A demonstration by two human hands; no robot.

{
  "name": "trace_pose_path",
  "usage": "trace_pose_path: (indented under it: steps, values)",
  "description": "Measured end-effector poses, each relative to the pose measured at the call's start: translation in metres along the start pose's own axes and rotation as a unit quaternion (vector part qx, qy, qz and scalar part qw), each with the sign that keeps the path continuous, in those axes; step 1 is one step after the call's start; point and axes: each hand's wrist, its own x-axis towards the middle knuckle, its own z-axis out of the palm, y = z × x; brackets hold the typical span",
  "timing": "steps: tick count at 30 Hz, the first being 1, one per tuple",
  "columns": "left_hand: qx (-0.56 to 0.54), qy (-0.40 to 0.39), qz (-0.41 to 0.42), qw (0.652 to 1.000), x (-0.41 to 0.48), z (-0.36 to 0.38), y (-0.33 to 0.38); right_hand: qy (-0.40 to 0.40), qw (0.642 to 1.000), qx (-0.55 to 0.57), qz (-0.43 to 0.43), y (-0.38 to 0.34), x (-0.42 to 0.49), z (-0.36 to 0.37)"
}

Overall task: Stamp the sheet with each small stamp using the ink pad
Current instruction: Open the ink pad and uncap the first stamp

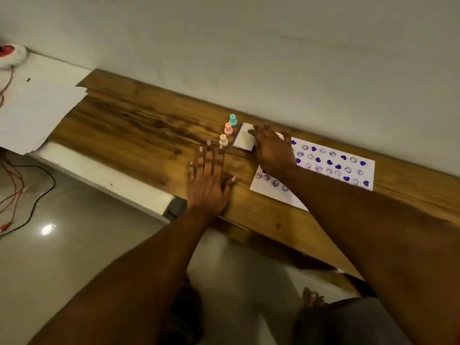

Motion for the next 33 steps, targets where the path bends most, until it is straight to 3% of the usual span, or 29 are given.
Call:
trace_pose_path:
  steps: [5,13,22,29,33]
  values:
    - [0.019,-0.05,-0.01,0.999,-0.012,-0.008,0.003,-0.1,0.995,-0.028,0.015,-0.015,-0.011,-0.002]
    - [0.008,-0.079,-0.028,0.996,-0.02,-0.008,-0.005,-0.097,0.991,-0.087,0.009,-0.048,-0.037,0.002]
    - [-0.062,-0.099,-0.065,0.991,-0.025,-0.011,-0.015,-0.099,0.992,-0.081,-0.002,-0.091,-0.082,0.01]
    - [-0.11,-0.088,0.005,0.99,-0.045,-0.016,-0.036,-0.116,0.987,-0.101,-0.053,-0.112,-0.124,0.023]
    - [-0.151,-0.086,0.031,0.984,-0.056,-0.015,-0.042,-0.108,0.988,-0.054,-0.097,-0.098,-0.109,0.01]
